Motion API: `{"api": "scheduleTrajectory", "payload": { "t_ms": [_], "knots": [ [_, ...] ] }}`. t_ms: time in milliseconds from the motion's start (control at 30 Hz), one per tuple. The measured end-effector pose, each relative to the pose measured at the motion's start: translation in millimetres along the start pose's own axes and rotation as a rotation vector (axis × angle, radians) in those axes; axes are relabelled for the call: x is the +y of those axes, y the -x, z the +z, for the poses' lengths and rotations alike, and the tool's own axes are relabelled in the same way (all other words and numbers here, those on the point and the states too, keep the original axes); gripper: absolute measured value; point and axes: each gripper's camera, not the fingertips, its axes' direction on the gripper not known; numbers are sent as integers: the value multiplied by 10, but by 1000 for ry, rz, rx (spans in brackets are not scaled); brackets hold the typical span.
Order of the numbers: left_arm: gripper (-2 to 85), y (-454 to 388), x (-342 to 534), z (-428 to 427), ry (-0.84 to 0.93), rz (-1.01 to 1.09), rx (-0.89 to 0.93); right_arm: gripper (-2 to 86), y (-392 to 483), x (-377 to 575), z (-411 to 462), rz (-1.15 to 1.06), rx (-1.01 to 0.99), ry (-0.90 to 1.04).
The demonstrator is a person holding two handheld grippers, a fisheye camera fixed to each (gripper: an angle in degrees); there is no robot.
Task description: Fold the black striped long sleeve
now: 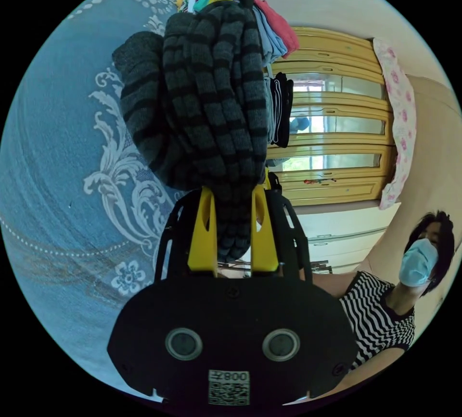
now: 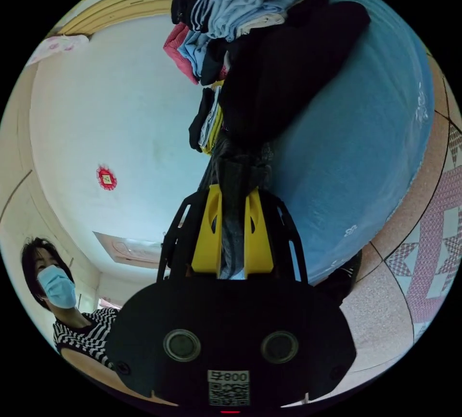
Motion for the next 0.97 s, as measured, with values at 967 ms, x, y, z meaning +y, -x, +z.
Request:
{"api": "scheduleTrajectory", "payload": {
  "t_ms": [967],
  "knots": [
    [101,664,492,-499,-148,48,92,119,621,-2239,292,-200,713,32]
  ]
}}
